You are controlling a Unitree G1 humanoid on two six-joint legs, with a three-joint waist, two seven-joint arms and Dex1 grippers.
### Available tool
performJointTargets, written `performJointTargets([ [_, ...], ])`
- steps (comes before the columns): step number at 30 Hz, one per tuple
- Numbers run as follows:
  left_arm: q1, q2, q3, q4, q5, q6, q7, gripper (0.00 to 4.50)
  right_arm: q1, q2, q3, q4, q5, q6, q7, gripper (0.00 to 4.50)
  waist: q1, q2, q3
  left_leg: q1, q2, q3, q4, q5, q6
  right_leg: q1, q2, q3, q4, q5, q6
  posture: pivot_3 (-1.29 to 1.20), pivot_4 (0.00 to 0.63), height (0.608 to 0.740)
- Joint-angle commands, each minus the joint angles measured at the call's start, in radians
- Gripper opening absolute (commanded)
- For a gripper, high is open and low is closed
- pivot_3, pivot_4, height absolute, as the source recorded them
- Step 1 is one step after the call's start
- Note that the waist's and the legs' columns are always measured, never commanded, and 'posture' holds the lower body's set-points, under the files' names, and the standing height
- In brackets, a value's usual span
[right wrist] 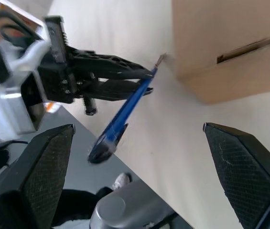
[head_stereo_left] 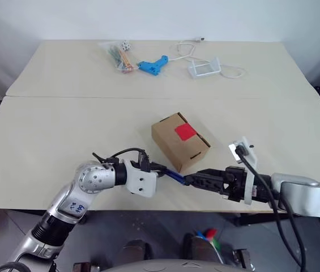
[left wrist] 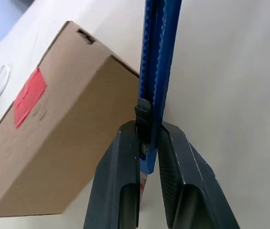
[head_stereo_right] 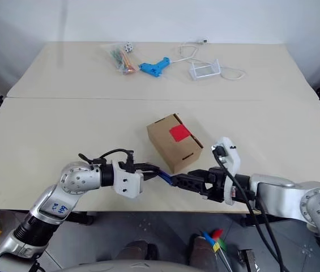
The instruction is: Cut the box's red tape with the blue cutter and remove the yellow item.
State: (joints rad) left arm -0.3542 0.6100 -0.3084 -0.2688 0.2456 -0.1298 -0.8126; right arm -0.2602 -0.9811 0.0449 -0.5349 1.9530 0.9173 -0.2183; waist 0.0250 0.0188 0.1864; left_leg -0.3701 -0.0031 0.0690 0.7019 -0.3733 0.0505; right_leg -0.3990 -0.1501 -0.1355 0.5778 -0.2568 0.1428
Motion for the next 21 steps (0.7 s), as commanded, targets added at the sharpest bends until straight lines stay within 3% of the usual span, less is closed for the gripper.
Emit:
performJointTargets([
  [1, -0.001, 0.019, 0.003, -0.013, 0.034, 0.043, -0.009, 0.38, -0.029, 0.008, 0.023, -0.024, 0.019, -0.021, -0.048, 4.49, 0.000, 0.000, 0.000, 0.000, 0.000, 0.000, 0.000, 0.000, 0.000, 0.000, 0.000, 0.000, 0.000, 0.000, 0.000, 0.00, 0.150, 0.740],
  [13, -0.037, -0.005, -0.012, -0.039, 0.065, 0.099, 0.006, 0.38, -0.019, 0.064, 0.114, -0.044, 0.019, -0.061, -0.167, 4.49, -0.001, 0.000, 0.000, 0.000, 0.000, 0.000, 0.000, 0.000, 0.000, 0.000, 0.001, 0.000, 0.000, 0.000, 0.000, 0.00, 0.150, 0.740],
  [21, -0.023, -0.002, -0.015, -0.049, 0.084, 0.088, 0.019, 0.38, 0.009, 0.218, 0.076, -0.027, 0.019, -0.145, -0.232, 4.49, 0.000, 0.000, 0.000, 0.000, 0.000, 0.000, 0.000, 0.000, 0.000, 0.000, 0.001, 0.000, 0.001, 0.000, 0.000, 0.00, 0.150, 0.740],
])
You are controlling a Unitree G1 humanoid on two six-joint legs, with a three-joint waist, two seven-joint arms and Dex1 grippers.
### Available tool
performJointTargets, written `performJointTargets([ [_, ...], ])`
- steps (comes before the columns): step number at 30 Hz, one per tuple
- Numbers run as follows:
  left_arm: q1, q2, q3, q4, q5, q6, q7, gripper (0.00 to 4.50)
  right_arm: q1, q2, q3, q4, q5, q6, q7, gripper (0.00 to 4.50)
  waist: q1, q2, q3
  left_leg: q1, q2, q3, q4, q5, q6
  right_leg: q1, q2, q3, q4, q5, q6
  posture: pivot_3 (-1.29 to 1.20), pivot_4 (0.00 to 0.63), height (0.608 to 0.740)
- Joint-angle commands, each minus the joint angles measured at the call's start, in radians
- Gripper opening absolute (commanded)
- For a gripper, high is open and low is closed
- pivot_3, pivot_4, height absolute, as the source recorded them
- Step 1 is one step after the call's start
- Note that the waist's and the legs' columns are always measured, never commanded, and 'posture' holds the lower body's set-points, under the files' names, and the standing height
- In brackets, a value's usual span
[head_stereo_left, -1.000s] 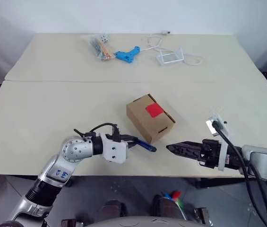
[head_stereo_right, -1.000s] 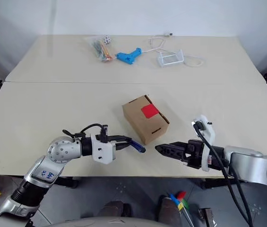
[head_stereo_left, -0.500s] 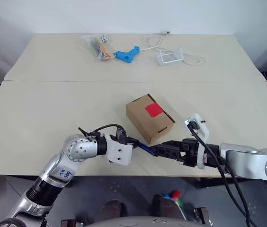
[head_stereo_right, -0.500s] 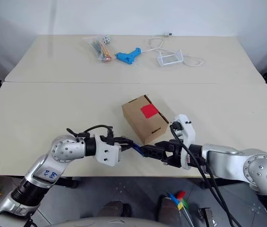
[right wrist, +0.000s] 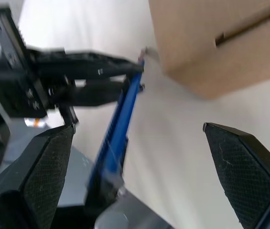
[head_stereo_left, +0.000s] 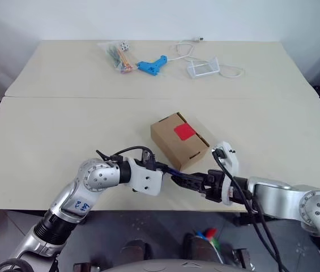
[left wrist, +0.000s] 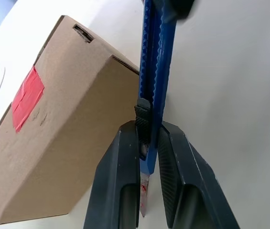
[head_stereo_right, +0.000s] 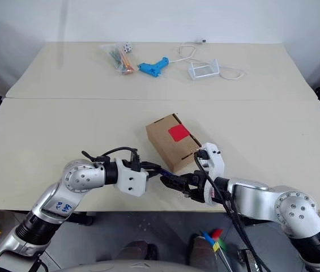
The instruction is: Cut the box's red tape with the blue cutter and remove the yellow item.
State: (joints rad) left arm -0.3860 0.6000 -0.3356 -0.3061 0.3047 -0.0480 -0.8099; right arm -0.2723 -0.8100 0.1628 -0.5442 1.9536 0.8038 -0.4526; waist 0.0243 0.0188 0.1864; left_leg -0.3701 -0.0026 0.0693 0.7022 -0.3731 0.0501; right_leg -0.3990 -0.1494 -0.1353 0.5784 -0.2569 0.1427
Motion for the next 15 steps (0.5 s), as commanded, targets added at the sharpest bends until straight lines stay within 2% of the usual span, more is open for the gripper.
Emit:
performJointTargets([
  [1, 0.009, 0.008, 0.012, -0.012, 0.025, 0.007, 0.017, 0.38, 0.028, 0.057, -0.049, -0.018, 0.019, -0.031, 0.002, 4.49, 0.000, 0.000, 0.000, 0.000, 0.000, 0.000, 0.000, 0.000, 0.000, 0.000, 0.000, 0.000, 0.000, 0.000, 0.000, 0.00, 0.150, 0.740],
  [12, 0.001, -0.002, 0.013, -0.006, 0.037, 0.006, 0.036, 0.38, 0.037, 0.066, -0.062, 0.010, 0.019, 0.012, -0.018, 4.49, -0.001, 0.000, 0.000, 0.000, 0.000, 0.000, 0.000, 0.000, 0.000, 0.000, 0.000, 0.000, 0.001, 0.000, 0.000, 0.00, 0.150, 0.740],
  [15, -0.001, -0.003, 0.012, -0.006, 0.039, 0.010, 0.039, 0.38, 0.036, 0.070, -0.062, 0.014, 0.019, 0.015, -0.023, 3.96, -0.001, 0.000, 0.000, 0.000, 0.000, 0.000, 0.000, 0.000, 0.000, 0.000, 0.000, 0.000, 0.001, 0.000, 0.000, 0.00, 0.150, 0.740],
])
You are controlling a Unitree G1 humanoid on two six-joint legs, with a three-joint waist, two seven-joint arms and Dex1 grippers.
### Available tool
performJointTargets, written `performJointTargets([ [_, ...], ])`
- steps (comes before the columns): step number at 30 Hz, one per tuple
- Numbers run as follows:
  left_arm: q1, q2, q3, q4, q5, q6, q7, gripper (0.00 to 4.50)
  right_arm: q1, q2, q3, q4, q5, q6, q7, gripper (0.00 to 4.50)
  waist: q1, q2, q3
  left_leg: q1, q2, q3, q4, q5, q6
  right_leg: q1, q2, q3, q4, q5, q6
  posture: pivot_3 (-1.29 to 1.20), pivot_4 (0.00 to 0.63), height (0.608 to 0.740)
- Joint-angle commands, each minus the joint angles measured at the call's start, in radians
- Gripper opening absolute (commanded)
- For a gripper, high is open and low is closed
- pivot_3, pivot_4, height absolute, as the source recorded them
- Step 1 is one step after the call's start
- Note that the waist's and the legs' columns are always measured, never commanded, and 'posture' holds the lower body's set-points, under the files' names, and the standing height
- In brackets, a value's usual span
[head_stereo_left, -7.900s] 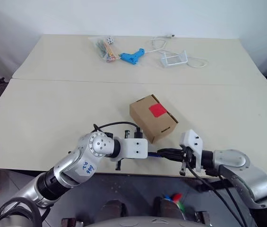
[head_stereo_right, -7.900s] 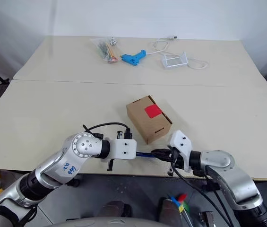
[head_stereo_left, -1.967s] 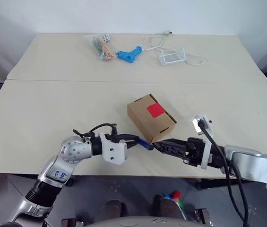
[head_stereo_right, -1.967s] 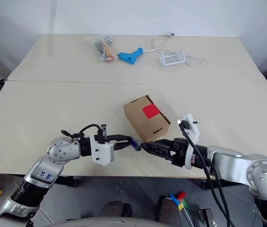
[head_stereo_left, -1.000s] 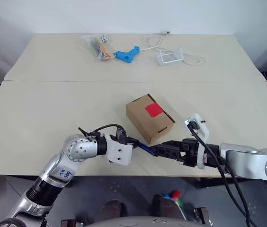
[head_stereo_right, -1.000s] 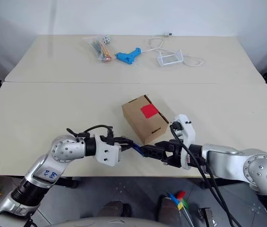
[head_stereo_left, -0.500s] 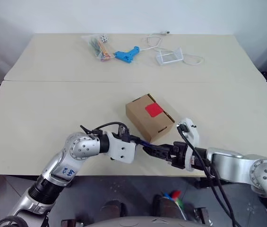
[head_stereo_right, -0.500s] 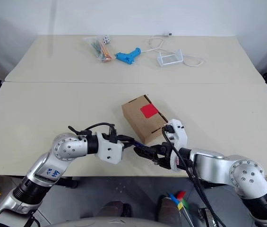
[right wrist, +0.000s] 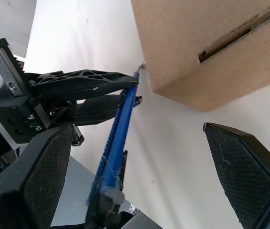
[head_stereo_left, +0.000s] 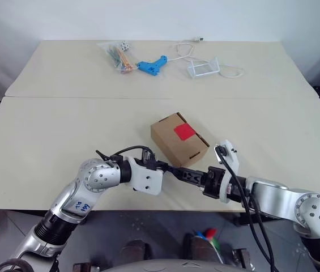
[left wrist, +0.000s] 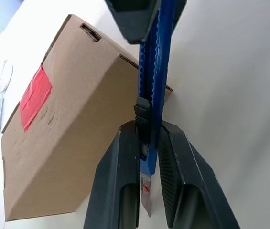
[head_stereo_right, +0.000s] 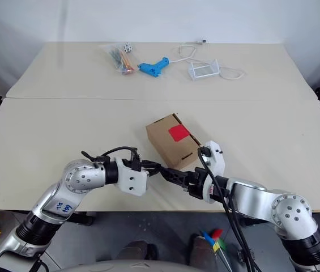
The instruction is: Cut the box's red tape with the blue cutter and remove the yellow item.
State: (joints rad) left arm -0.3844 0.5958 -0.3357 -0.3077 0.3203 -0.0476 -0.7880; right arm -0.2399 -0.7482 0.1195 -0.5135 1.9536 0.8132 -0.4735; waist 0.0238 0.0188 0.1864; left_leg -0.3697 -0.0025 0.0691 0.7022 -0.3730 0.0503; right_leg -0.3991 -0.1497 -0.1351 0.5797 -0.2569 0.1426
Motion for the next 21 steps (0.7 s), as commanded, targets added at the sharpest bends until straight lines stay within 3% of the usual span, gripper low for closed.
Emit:
performJointTargets([
  [1, -0.003, 0.001, 0.011, -0.006, 0.024, 0.009, 0.017, 0.38, 0.003, 0.011, -0.018, -0.015, 0.019, 0.005, -0.006, 3.66, 0.000, 0.000, 0.000, 0.000, 0.000, 0.000, 0.000, 0.000, 0.000, 0.000, 0.000, 0.000, 0.000, 0.000, 0.000, 0.00, 0.150, 0.740],
  [11, -0.003, -0.003, 0.008, -0.007, 0.028, 0.005, 0.020, 0.38, 0.002, 0.033, -0.019, -0.010, 0.019, 0.004, -0.031, 0.29, -0.003, 0.000, 0.000, 0.000, 0.000, 0.000, 0.000, 0.000, 0.000, 0.000, 0.000, 0.000, 0.001, 0.000, 0.000, 0.00, 0.150, 0.740],
  [17, -0.002, 0.000, 0.007, -0.007, 0.032, -0.004, 0.022, 0.38, 0.000, 0.038, -0.018, -0.007, 0.019, 0.004, -0.034, 0.27, -0.003, 0.000, 0.000, 0.000, 0.000, 0.000, 0.000, 0.000, 0.000, 0.000, 0.000, 0.000, 0.001, 0.000, 0.000, 0.00, 0.150, 0.740],
  [21, 0.006, -0.010, 0.027, -0.017, 0.005, 0.013, 0.027, 1.48, 0.001, 0.038, -0.019, -0.005, 0.019, 0.008, -0.030, 0.27, -0.002, 0.000, 0.000, 0.000, 0.000, 0.000, 0.000, 0.000, 0.000, 0.000, 0.000, 0.000, 0.001, 0.000, 0.000, 0.00, 0.150, 0.740],
])
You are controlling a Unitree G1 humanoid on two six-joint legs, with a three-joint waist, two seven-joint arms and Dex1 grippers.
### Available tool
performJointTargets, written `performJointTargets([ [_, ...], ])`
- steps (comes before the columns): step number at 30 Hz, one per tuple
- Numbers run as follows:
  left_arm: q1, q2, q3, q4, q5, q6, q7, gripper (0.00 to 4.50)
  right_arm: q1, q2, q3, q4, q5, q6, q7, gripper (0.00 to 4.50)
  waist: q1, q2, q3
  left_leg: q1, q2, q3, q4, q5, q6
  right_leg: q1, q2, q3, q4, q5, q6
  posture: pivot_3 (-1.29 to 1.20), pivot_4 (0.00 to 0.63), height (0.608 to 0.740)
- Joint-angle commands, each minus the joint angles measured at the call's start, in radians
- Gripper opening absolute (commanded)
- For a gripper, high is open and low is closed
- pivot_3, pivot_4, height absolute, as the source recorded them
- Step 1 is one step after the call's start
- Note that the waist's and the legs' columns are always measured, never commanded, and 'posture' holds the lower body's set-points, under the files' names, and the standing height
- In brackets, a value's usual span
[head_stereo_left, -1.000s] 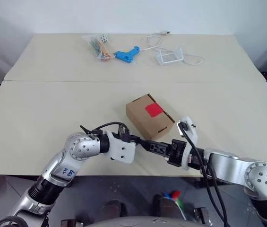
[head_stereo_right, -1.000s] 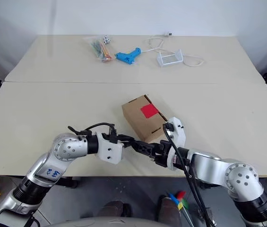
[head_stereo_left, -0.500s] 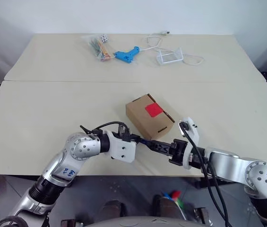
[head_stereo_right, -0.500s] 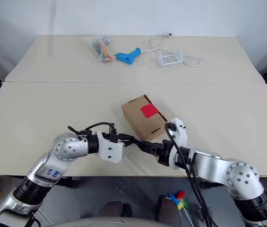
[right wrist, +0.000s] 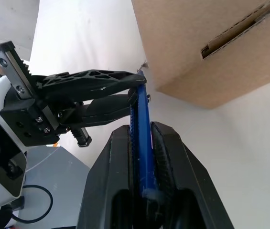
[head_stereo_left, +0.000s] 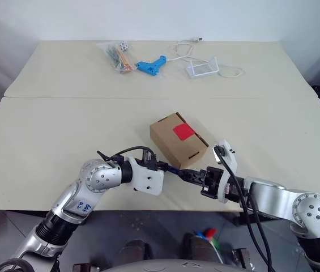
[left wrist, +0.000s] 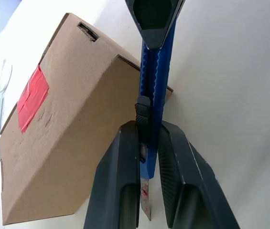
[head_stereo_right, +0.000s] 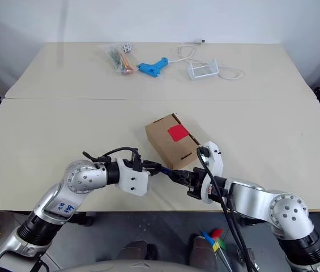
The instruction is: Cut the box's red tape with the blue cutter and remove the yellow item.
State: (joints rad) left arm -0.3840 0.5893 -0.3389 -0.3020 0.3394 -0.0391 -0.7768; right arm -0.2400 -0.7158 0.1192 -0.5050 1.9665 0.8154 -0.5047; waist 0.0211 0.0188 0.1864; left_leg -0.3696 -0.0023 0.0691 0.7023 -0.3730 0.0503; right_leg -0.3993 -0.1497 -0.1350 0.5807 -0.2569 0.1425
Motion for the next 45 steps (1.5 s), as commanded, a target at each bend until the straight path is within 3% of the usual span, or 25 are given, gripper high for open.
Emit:
performJointTargets([
  [1, 0.008, 0.005, 0.037, -0.024, -0.020, -0.010, 0.015, 1.81, 0.001, 0.005, -0.020, -0.013, 0.006, 0.007, 0.004, 0.27, 0.002, 0.000, 0.000, 0.000, 0.000, 0.000, 0.000, 0.000, 0.000, 0.000, 0.000, 0.000, 0.000, 0.000, 0.000, 0.00, 0.150, 0.740],
  [5, 0.065, 0.043, 0.124, -0.032, -0.160, -0.045, -0.028, 3.03, 0.005, -0.002, -0.035, -0.016, 0.006, 0.017, 0.036, 0.27, 0.000, 0.000, 0.000, -0.001, 0.000, 0.000, 0.000, 0.000, 0.000, -0.001, 0.000, 0.000, 0.000, 0.000, 0.000, 0.00, 0.150, 0.740],
  [13, 0.177, 0.183, 0.349, 0.028, -0.414, -0.035, -0.139, 3.06, 0.022, -0.090, -0.074, -0.025, 0.006, 0.073, 0.175, 0.27, 0.006, 0.000, 0.000, -0.002, 0.000, 0.000, 0.000, 0.000, 0.000, -0.004, 0.000, 0.000, 0.002, 0.000, 0.000, 0.00, 0.150, 0.740],
  [19, 0.222, 0.237, 0.440, 0.044, -0.601, 0.198, -0.225, 3.06, 0.030, -0.186, -0.134, -0.045, 0.005, 0.107, 0.314, 0.27, 0.003, 0.000, 0.000, -0.002, -0.001, 0.000, 0.000, 0.000, 0.000, -0.004, 0.000, 0.000, 0.002, 0.000, 0.000, 0.00, 0.150, 0.740],
  [23, 0.246, 0.249, 0.465, 0.044, -0.653, 0.283, -0.231, 3.06, 0.059, -0.245, -0.202, -0.074, -0.007, 0.120, 0.417, 0.27, 0.003, 0.000, 0.000, -0.002, -0.001, 0.000, -0.001, -0.001, 0.000, -0.005, 0.000, 0.000, 0.003, 0.000, 0.000, 0.00, 0.150, 0.740],
  [27, 0.239, 0.241, 0.514, 0.103, -0.725, 0.388, -0.219, 3.06, 0.193, -0.281, -0.466, -0.182, -0.267, 0.106, 0.774, 0.27, 0.015, 0.000, 0.000, -0.003, -0.001, 0.000, -0.001, -0.001, 0.000, -0.005, 0.000, 0.000, 0.002, 0.000, 0.000, 0.00, 0.150, 0.740],
  [31, 0.192, 0.194, 0.525, 0.183, -0.729, 0.387, -0.181, 2.19, 0.325, -0.277, -0.671, -0.197, -0.446, 0.056, 0.952, 0.27, 0.025, -0.002, 0.000, -0.002, -0.002, 0.001, -0.001, -0.001, 0.000, -0.004, 0.000, 0.001, 0.002, 0.000, 0.001, 0.00, 0.150, 0.740],
  [38, 0.133, 0.147, 0.485, 0.241, -0.735, 0.391, -0.195, 0.08, 0.443, -0.285, -0.894, -0.176, -0.778, -0.061, 1.161, 0.27, 0.029, -0.003, 0.000, -0.001, -0.002, 0.003, -0.001, -0.001, 0.001, -0.004, 0.001, 0.003, 0.002, 0.000, 0.001, 0.00, 0.150, 0.740],
  [45, -0.064, 0.072, 0.410, 0.271, -0.750, 0.448, -0.179, 0.00, 0.553, -0.270, -0.980, -0.151, -1.033, -0.174, 1.323, 0.27, 0.035, -0.004, 0.001, 0.000, -0.002, 0.005, 0.000, -0.001, 0.001, -0.004, 0.001, 0.003, 0.003, 0.001, 0.001, 0.00, 0.150, 0.740],
])
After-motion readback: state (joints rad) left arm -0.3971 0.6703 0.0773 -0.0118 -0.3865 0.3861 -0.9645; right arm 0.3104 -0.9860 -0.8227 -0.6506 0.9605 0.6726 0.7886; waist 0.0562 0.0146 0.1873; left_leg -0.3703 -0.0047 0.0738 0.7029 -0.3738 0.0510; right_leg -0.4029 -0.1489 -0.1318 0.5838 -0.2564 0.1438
